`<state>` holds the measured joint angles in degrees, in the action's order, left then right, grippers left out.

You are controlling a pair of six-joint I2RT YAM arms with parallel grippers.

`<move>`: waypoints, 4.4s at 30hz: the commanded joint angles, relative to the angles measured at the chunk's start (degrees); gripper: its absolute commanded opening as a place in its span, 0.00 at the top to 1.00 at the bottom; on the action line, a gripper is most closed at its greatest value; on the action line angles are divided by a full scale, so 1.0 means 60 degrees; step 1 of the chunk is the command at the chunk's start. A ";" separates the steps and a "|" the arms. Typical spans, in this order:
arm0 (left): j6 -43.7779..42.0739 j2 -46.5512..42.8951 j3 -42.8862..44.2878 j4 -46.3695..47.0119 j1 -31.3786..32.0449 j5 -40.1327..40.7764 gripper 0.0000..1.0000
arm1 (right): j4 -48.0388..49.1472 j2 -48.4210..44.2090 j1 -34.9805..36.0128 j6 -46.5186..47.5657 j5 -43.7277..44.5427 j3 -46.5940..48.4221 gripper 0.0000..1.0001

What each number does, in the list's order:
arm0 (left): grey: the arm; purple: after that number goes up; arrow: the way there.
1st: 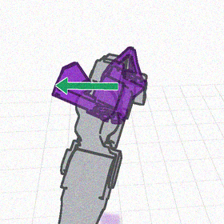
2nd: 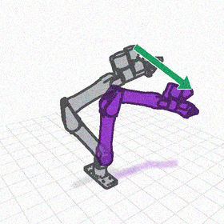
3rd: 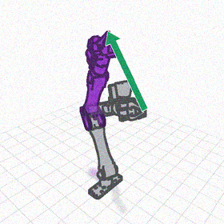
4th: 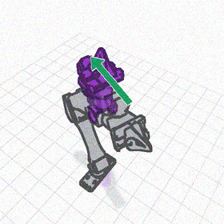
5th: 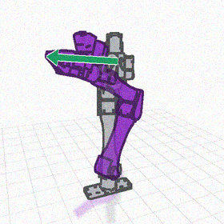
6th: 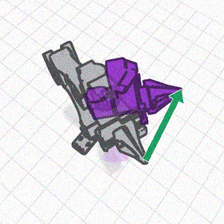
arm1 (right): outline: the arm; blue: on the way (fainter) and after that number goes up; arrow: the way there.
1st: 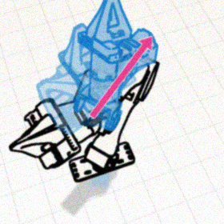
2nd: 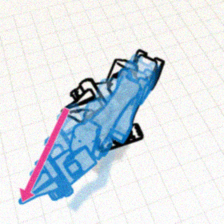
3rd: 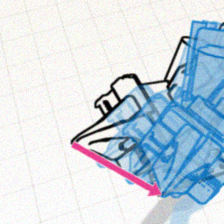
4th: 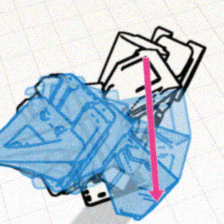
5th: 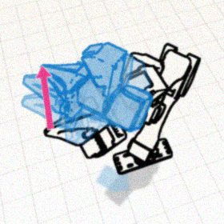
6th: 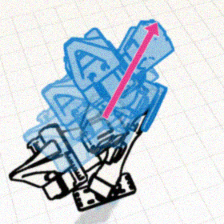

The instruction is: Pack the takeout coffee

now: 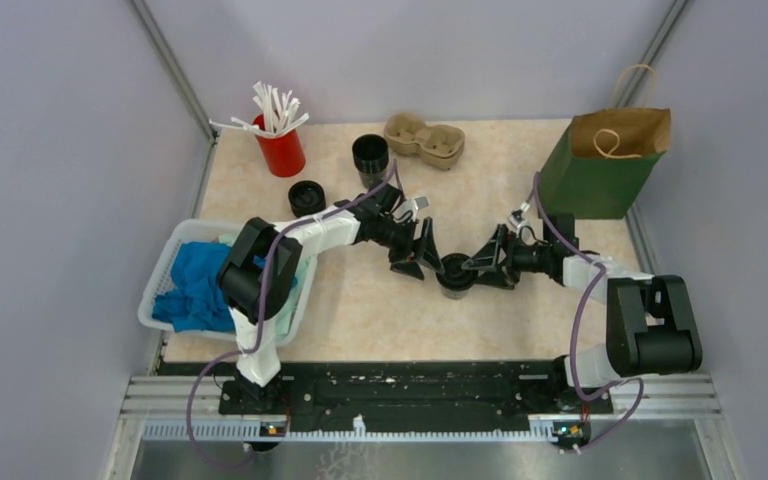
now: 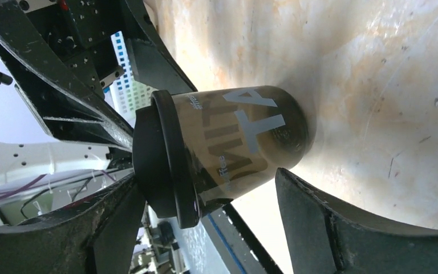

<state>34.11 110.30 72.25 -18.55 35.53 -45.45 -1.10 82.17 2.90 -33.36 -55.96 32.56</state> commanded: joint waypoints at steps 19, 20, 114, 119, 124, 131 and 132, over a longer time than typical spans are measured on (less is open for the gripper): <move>-0.0266 0.0781 0.1974 -0.0731 -0.0104 -0.0432 0.02 | -0.1951 0.0383 -0.0044 0.0673 0.0402 0.1550 0.18; -0.0239 0.0759 0.1915 -0.0591 -0.0098 -0.0459 0.02 | -0.2004 0.0382 -0.0051 0.0676 0.0397 0.1560 0.18; -0.1012 0.0400 -0.0060 -0.0906 0.0007 0.1991 0.30 | -0.3603 -0.0403 0.1027 -0.0405 -0.0159 0.1646 0.43; -0.0959 0.0450 -0.0167 -0.0860 0.0010 0.2041 0.30 | -0.2476 0.0242 0.1026 -0.0788 0.0218 0.1525 0.47; -0.0737 0.0592 -0.0966 -0.0288 0.0050 0.2229 0.33 | -0.1114 0.1149 0.0997 -0.0195 0.1614 -0.0584 0.67; -0.1093 0.0330 -0.0230 -0.0981 0.0059 0.2471 0.31 | -0.2266 -0.0297 0.0989 -0.0222 0.1381 0.0953 0.61; -0.1123 0.0411 -0.0141 -0.1031 0.0065 0.2436 0.31 | -0.2532 -0.0131 0.0996 -0.0187 0.1037 0.1238 0.55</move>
<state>32.80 108.66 71.66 -16.82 35.03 -44.47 -11.88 81.01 8.47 -37.58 -58.52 34.68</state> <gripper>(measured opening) 0.688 0.364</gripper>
